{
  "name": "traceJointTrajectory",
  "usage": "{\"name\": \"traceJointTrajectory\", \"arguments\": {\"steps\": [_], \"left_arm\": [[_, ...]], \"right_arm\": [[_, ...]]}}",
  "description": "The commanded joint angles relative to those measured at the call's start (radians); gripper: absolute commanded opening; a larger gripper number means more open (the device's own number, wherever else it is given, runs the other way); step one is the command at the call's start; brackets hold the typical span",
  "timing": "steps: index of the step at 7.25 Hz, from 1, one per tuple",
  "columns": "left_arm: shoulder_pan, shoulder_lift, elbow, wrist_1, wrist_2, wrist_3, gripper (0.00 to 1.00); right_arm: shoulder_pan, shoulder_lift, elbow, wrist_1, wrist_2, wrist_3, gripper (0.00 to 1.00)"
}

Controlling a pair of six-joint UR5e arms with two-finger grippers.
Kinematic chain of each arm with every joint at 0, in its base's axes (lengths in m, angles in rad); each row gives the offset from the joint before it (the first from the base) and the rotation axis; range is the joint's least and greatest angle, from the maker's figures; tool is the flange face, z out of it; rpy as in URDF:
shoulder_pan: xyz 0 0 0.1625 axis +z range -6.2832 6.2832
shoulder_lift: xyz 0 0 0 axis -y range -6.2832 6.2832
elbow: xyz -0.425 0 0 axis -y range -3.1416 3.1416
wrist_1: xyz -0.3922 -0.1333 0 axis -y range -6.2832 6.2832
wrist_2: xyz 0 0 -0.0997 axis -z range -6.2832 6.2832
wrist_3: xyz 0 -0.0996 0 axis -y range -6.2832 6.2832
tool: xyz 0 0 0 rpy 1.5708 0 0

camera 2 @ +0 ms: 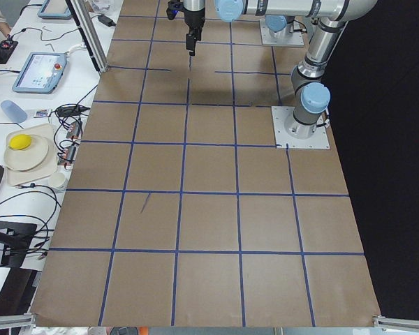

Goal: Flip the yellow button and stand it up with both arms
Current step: 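Lower the button upright onto the table with the right gripper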

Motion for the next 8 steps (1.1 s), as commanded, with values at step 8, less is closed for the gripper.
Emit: {"name": "traceJointTrajectory", "arguments": {"steps": [8], "left_arm": [[-0.034,0.106,-0.026,-0.062,-0.009,-0.147,1.00]], "right_arm": [[-0.353,0.354,0.089,-0.290,0.085,-1.150,0.07]]}}
